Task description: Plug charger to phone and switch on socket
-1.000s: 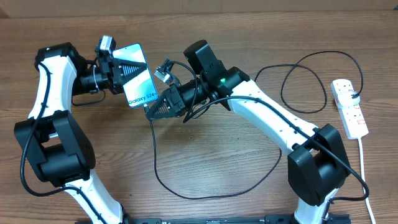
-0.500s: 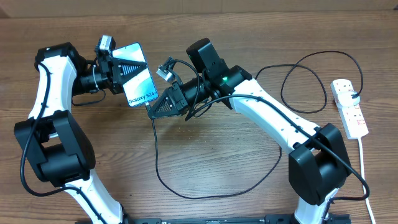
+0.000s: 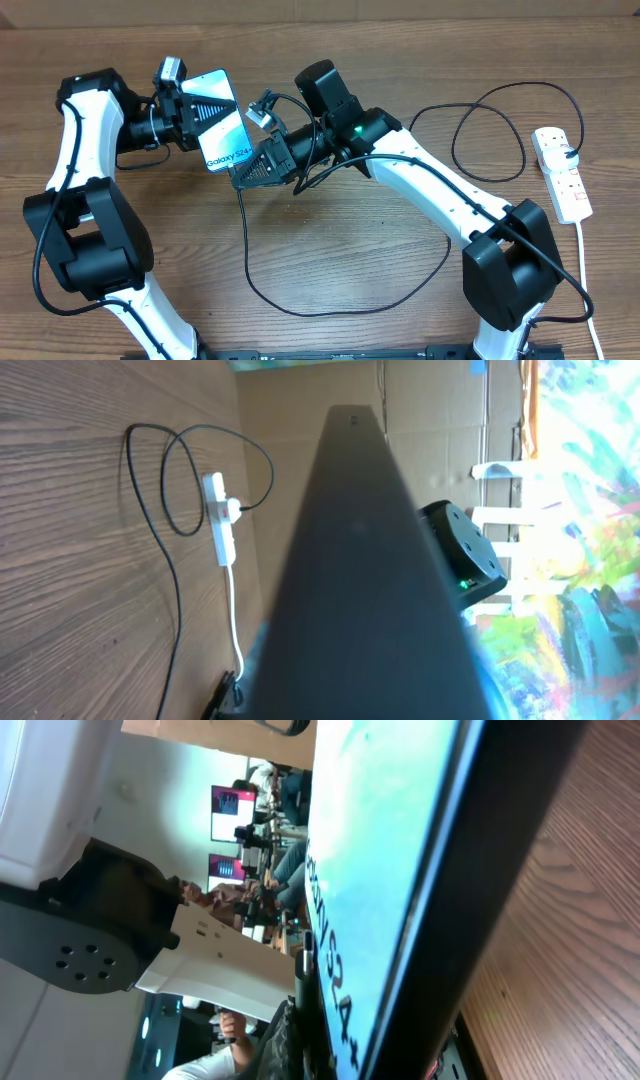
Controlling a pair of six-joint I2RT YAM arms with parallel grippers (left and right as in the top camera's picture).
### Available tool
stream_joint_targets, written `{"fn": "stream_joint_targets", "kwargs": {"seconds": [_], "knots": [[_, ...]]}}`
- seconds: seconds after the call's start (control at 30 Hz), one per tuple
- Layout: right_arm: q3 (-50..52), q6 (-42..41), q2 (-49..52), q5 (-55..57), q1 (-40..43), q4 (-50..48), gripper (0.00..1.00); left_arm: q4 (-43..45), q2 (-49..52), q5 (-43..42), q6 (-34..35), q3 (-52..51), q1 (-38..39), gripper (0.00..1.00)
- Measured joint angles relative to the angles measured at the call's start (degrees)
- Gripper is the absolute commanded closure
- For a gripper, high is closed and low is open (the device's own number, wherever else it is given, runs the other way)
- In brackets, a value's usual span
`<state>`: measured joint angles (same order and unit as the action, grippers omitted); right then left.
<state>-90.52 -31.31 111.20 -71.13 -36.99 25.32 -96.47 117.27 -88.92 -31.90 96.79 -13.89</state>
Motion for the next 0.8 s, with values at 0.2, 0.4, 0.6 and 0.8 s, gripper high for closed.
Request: {"fn": "stream_joint_targets", "kwargs": {"seconds": [0.2, 0.4, 0.6, 0.8], "knots": [[0.0, 0.04, 0.0, 0.28, 0.0, 1.62, 0.96, 0.07, 0.0, 0.44, 0.02, 0.0, 0.0, 0.96], [0.0, 0.5, 0.0, -0.68, 0.0, 2.19, 0.96, 0.02, 0.0, 0.63, 0.24, 0.0, 0.0, 0.96], [0.0, 0.7, 0.0, -1.49, 0.0, 2.34, 0.96, -0.02, 0.0, 0.61, 0.44, 0.0, 0.0, 0.96], [0.0, 0.72, 0.0, -2.73, 0.0, 2.32, 0.96, -0.02, 0.0, 0.61, 0.44, 0.0, 0.0, 0.96]]}}
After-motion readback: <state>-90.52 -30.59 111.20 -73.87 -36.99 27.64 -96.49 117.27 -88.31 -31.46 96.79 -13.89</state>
